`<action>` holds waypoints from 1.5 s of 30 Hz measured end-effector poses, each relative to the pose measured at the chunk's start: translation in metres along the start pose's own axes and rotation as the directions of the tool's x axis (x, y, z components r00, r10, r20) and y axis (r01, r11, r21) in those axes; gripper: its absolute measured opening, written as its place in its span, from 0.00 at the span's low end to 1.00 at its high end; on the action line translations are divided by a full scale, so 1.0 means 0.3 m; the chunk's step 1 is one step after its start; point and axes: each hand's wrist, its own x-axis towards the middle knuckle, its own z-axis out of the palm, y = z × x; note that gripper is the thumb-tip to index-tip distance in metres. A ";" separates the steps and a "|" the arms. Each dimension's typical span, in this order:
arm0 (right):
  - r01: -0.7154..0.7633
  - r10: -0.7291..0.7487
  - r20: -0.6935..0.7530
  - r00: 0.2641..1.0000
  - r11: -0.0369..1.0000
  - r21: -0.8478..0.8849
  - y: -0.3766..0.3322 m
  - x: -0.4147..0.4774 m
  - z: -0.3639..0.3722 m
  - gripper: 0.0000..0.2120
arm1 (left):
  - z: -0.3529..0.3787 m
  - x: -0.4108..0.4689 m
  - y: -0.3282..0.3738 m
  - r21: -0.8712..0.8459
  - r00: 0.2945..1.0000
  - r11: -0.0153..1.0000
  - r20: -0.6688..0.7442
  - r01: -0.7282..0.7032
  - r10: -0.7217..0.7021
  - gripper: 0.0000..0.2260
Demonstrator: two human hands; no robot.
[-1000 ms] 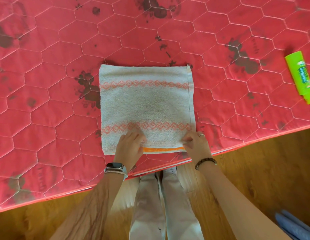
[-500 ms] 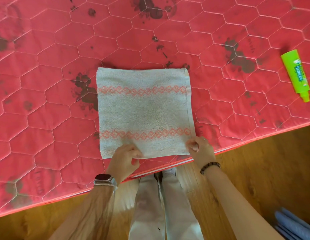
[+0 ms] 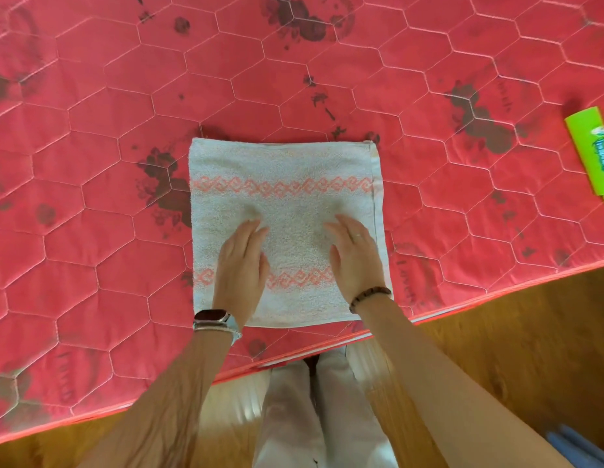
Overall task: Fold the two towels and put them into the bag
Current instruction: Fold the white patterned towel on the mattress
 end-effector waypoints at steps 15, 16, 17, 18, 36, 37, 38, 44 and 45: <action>0.218 -0.181 0.146 0.972 0.929 -0.298 0.013 0.339 0.181 0.27 | 0.147 0.360 -0.087 0.293 0.984 0.944 0.132 -0.152 0.117 0.27; 0.211 -0.172 0.146 0.974 0.924 -0.318 0.028 0.348 0.173 0.28 | 0.137 0.363 -0.103 0.313 0.987 0.940 0.124 -0.138 0.104 0.28; 0.196 -0.157 0.143 0.977 0.924 -0.329 0.043 0.359 0.162 0.29 | 0.126 0.368 -0.121 0.322 0.990 0.940 0.111 -0.114 0.082 0.28; 0.174 -0.135 0.135 0.982 0.925 -0.338 0.057 0.369 0.149 0.30 | 0.113 0.373 -0.141 0.325 0.994 0.942 0.098 -0.085 0.055 0.29; 0.137 -0.111 0.107 0.988 0.950 -0.279 -0.016 0.145 0.173 0.27 | 0.123 0.152 -0.020 0.207 0.995 0.977 0.091 -0.047 0.029 0.27; 0.147 -0.113 0.128 0.985 0.946 -0.290 -0.036 0.100 0.200 0.28 | 0.147 0.113 -0.004 0.217 0.995 0.975 0.095 -0.051 0.031 0.26; 0.136 -0.102 0.129 0.986 0.945 -0.298 -0.050 0.064 0.218 0.28 | 0.164 0.078 0.003 0.233 0.996 0.971 0.089 -0.044 0.023 0.26; -0.001 0.031 0.085 0.996 0.945 -0.326 -0.001 0.005 0.201 0.30 | 0.123 -0.037 -0.084 0.335 0.997 0.941 0.042 0.041 -0.058 0.27; -0.037 0.065 0.076 0.995 0.945 -0.324 0.023 0.005 0.185 0.31 | 0.104 -0.053 -0.114 0.366 0.996 0.929 0.041 0.054 -0.074 0.27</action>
